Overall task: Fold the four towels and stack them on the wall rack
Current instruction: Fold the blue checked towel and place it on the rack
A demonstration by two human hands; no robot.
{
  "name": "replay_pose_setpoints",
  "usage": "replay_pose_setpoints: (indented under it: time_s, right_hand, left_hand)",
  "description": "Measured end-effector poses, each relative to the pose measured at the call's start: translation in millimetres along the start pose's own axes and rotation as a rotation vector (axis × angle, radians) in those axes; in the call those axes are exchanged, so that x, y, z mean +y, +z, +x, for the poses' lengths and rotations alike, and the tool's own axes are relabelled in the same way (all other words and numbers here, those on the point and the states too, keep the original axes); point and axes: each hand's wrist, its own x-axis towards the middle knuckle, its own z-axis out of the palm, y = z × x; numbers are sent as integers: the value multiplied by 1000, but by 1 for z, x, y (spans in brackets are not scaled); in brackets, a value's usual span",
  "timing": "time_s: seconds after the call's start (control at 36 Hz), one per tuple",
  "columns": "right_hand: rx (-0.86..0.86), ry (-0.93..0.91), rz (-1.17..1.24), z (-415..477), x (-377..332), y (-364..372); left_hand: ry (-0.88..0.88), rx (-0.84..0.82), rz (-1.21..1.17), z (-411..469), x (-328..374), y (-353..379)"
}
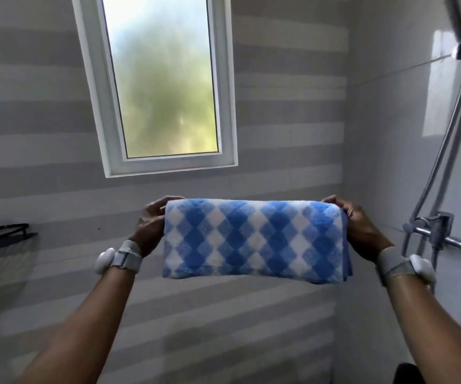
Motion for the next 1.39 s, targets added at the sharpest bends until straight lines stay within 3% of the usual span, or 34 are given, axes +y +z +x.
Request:
replay_pose_setpoints:
  time_s: [0.06, 0.11, 0.14, 0.22, 0.28, 0.47, 0.58, 0.81, 1.0, 1.08, 1.19, 1.28, 1.39]
  right_hand:
    - [30, 22, -20, 3, 13, -4]
    - [17, 63, -83, 4, 33, -8]
    - [-32, 107, -101, 6, 46, -13]
    - [-40, 110, -80, 8, 38, -7]
    - [-15, 53, -77, 2, 17, 2]
    - [-104, 47, 103, 3, 3, 10]
    - [-145, 13, 278, 6, 4, 19]
    - [-223, -35, 225, 16, 19, 35]
    - [-234, 132, 412, 28, 10, 54]
    - [-326, 230, 627, 33, 10, 62]
    - [-511, 127, 225, 49, 19, 73]
    - [-573, 112, 59, 60, 22, 81]
    - [-665, -41, -201, 77, 16, 99]
  left_hand:
    - [1, 4, 58, -5, -11, -5]
    - [-61, 219, 64, -8, -37, -11]
    - [-19, 249, -91, -8, -39, -12]
    - [-75, -163, 11, -16, -18, 3]
    - [-53, -200, 19, -12, -17, 11]
    - [-169, -113, -156, -5, -16, -7]
    - [-131, -155, -84, -6, -25, -10]
    - [-214, -77, -189, -1, -24, -24]
    - [-401, -2, -389, -11, -24, -39]
    - [-451, -55, -311, -15, -21, -48]
    - [-443, -79, 212, -16, -10, -62]
    - [-463, -108, 400, -17, 5, -78]
    - [-492, -308, 728, -12, 35, -93]
